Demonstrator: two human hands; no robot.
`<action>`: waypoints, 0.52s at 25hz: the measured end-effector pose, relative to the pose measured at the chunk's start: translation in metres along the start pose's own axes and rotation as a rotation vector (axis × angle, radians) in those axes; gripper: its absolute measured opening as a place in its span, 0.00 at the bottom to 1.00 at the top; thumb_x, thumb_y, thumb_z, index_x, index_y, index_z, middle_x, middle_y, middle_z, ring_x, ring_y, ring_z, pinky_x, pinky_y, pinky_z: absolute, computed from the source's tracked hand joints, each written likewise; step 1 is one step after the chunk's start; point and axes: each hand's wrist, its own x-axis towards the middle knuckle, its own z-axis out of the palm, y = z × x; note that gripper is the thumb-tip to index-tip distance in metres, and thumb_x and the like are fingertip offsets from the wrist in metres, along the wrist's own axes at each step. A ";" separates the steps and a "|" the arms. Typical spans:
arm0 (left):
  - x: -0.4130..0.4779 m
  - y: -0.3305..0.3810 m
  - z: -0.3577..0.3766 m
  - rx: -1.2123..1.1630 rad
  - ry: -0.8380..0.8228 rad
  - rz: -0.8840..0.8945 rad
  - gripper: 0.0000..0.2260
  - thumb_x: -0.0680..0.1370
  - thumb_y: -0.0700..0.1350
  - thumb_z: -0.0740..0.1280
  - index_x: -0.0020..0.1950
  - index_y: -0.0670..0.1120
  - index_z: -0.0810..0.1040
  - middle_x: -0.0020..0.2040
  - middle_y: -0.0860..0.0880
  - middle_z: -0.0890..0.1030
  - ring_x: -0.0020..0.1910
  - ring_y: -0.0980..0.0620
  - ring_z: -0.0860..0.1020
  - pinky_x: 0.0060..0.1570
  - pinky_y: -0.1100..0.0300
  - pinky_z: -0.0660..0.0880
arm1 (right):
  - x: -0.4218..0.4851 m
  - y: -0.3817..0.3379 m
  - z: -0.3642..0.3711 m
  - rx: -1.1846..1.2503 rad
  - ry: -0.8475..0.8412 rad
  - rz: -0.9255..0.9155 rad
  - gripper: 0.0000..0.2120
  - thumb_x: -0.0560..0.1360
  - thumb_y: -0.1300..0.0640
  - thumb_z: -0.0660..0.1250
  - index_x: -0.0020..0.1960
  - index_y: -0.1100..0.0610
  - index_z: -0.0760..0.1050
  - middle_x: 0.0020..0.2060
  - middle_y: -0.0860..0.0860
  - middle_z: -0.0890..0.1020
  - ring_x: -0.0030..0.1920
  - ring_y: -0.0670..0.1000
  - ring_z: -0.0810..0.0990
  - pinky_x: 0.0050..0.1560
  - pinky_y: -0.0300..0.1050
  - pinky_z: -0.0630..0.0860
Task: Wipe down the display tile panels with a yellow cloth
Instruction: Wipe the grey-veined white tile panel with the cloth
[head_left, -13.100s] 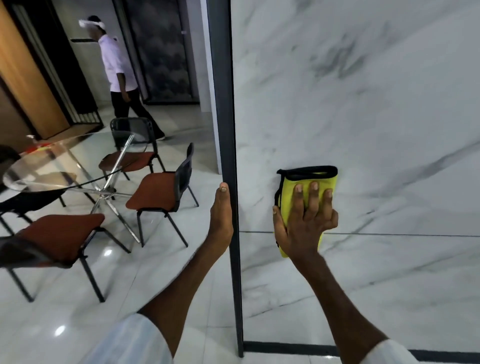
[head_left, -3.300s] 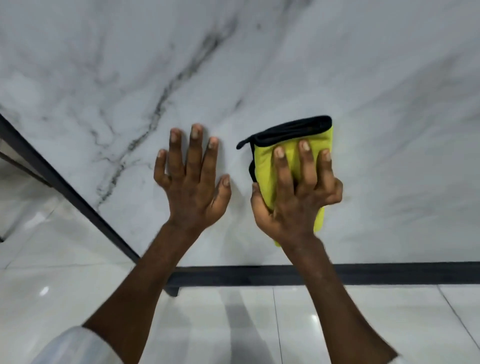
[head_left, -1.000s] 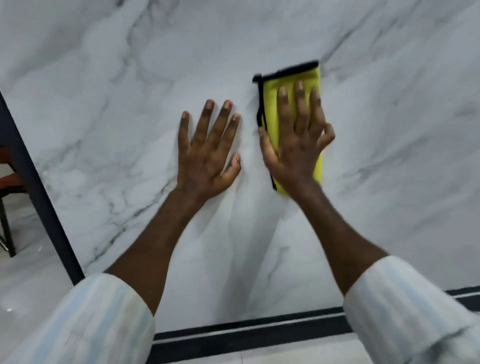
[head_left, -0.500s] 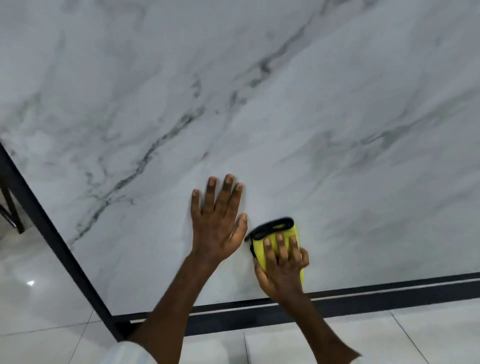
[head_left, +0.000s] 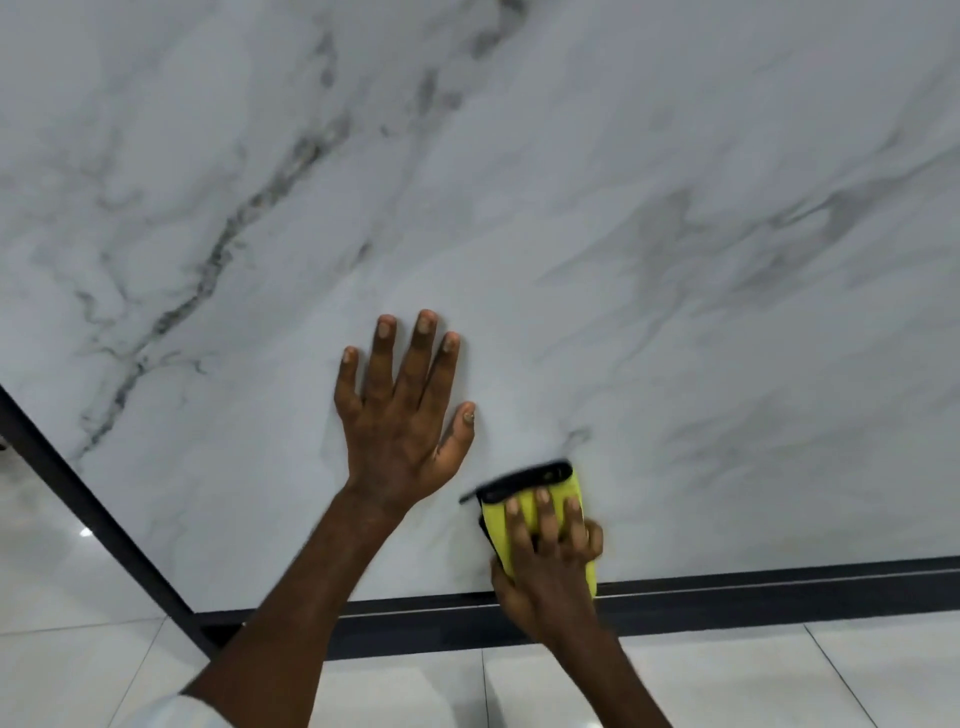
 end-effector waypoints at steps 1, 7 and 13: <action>0.001 0.000 -0.001 0.006 -0.007 0.002 0.34 0.84 0.57 0.57 0.86 0.47 0.50 0.86 0.48 0.46 0.85 0.43 0.45 0.81 0.41 0.43 | 0.027 -0.003 -0.015 0.020 0.025 0.007 0.39 0.74 0.40 0.63 0.81 0.49 0.55 0.80 0.55 0.54 0.77 0.63 0.52 0.64 0.65 0.63; 0.002 0.002 -0.003 0.045 0.016 -0.007 0.34 0.84 0.57 0.55 0.86 0.47 0.48 0.86 0.50 0.42 0.85 0.44 0.42 0.81 0.41 0.43 | 0.061 0.052 -0.036 -0.050 0.282 0.088 0.36 0.78 0.38 0.66 0.81 0.46 0.57 0.84 0.49 0.52 0.83 0.58 0.51 0.63 0.69 0.65; 0.008 0.010 -0.017 0.002 -0.092 -0.067 0.30 0.84 0.56 0.55 0.83 0.44 0.56 0.86 0.46 0.43 0.85 0.46 0.41 0.78 0.38 0.47 | -0.074 0.082 0.015 -0.022 -0.035 -0.014 0.30 0.80 0.43 0.58 0.80 0.48 0.58 0.85 0.49 0.45 0.76 0.62 0.55 0.59 0.67 0.68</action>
